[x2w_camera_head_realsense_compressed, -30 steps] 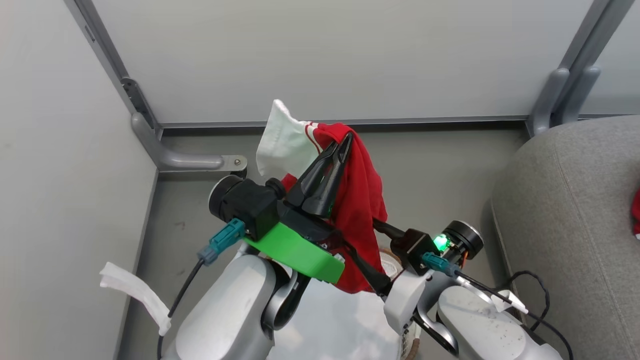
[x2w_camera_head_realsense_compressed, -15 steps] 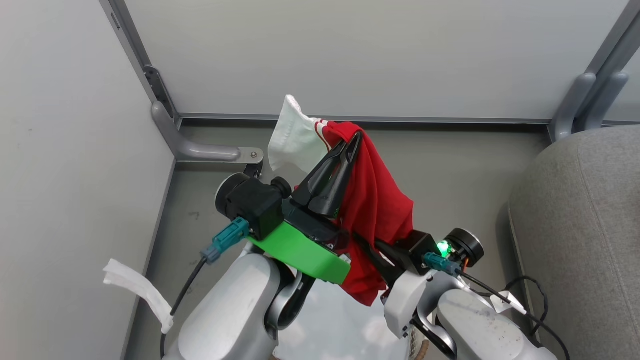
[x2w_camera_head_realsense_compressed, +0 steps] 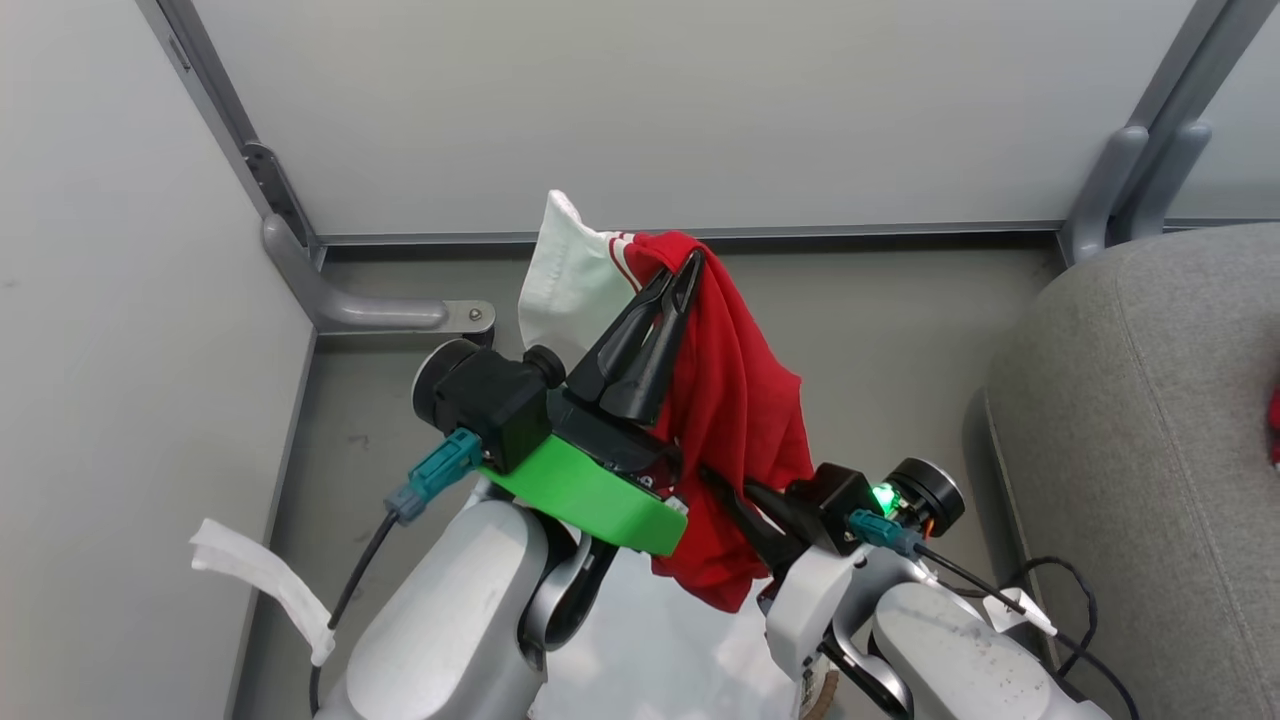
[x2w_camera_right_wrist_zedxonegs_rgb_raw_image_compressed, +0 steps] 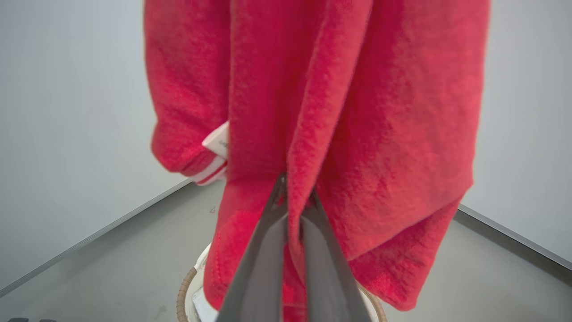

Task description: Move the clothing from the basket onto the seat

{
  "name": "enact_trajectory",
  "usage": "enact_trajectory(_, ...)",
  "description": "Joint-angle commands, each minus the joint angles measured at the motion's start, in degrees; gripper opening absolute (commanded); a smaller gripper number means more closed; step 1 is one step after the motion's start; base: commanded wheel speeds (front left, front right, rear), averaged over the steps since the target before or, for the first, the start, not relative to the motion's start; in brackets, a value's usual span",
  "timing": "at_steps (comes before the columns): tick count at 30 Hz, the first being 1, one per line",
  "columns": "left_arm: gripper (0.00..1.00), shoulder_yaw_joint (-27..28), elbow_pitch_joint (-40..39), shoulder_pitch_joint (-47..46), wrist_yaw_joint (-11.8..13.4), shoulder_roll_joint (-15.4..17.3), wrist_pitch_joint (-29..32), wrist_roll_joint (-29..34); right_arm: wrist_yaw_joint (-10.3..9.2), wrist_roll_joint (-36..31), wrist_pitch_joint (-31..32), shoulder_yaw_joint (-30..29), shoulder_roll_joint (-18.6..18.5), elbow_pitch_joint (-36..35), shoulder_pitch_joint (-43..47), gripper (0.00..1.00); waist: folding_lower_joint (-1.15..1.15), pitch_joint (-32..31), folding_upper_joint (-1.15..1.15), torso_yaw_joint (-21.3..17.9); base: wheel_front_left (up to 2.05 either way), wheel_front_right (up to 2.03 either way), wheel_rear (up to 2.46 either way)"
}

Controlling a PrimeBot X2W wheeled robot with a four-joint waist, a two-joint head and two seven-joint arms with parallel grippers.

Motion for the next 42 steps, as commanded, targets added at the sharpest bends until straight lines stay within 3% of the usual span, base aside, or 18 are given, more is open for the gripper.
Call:
enact_trajectory(1, 0.0, 0.2, -0.2, 0.3, -0.1, 0.0, -0.1, 0.2, -0.08, -0.2, -0.1, 0.0, -0.5, -0.3, 1.2, 0.0, 0.0, 0.2, 0.0, -0.7, 0.0, 0.0, 0.0)
enact_trajectory(3, 0.06, 1.1, -0.6, 0.4, -0.1, 0.0, -0.1, 0.4, -0.08, -0.2, -0.1, -0.3, -0.5, -0.6, 1.3, 0.0, 0.0, 0.2, 0.0, -1.4, 0.0, 0.0, 0.0)
enact_trajectory(4, 0.77, 1.4, -0.4, 0.6, -0.1, 0.0, -0.1, 0.6, -0.08, -0.2, -0.1, -0.6, -0.5, -1.0, 1.3, 0.0, 0.0, 0.2, 0.0, -1.9, 0.0, 0.0, 0.0)
enact_trajectory(5, 1.0, 1.7, -0.1, 0.7, -0.1, 0.0, -0.1, 1.3, -0.08, -0.2, -0.1, -1.1, -0.5, -1.6, 1.6, 0.0, 0.0, 0.2, 0.0, -2.5, 0.0, 0.0, 0.0)
enact_trajectory(10, 1.0, 4.3, 0.1, 2.4, -0.1, 0.0, 0.0, 3.5, -0.08, -0.2, -0.1, -8.4, 0.0, -8.1, 4.3, 0.0, 0.0, 0.4, 0.0, -7.1, 0.0, 0.0, 0.0)
enact_trajectory(18, 1.0, 7.1, 1.5, 5.3, -0.1, 0.0, 0.0, 6.9, -0.08, -1.8, -0.1, -13.8, 0.6, -18.4, 7.8, 0.0, 0.0, 2.3, 0.0, -20.1, 0.0, 0.0, 0.0)
enact_trajectory(24, 1.0, 8.7, 2.3, 6.9, -0.1, 0.1, 0.0, 8.9, -0.08, -1.2, -0.1, -15.3, 1.1, -21.8, 8.4, 0.0, 0.0, 3.6, 0.0, -29.7, 0.0, 0.0, 0.0)
enact_trajectory(32, 1.0, 9.1, 3.0, 7.6, -0.1, 0.9, -0.1, 9.7, -0.08, -2.0, -0.1, -19.2, 1.4, -24.3, 6.7, 0.0, 0.0, 6.8, 0.0, -39.1, 0.0, 0.0, 0.0)
enact_trajectory(37, 1.0, 7.0, 4.3, 5.4, -0.1, 1.5, -0.1, 9.3, -0.08, -3.5, -0.1, -22.8, -3.5, -26.1, -2.6, 0.0, 0.0, 9.9, 0.0, -40.1, 0.0, 0.0, 0.0)
enact_trajectory(42, 1.0, 5.4, 5.2, 4.9, -0.1, 2.6, -0.1, 9.4, -0.09, -5.2, -0.1, -24.1, -11.9, -24.8, -15.6, 0.0, 0.0, 12.5, 0.0, -39.8, 0.0, 0.0, 0.0)
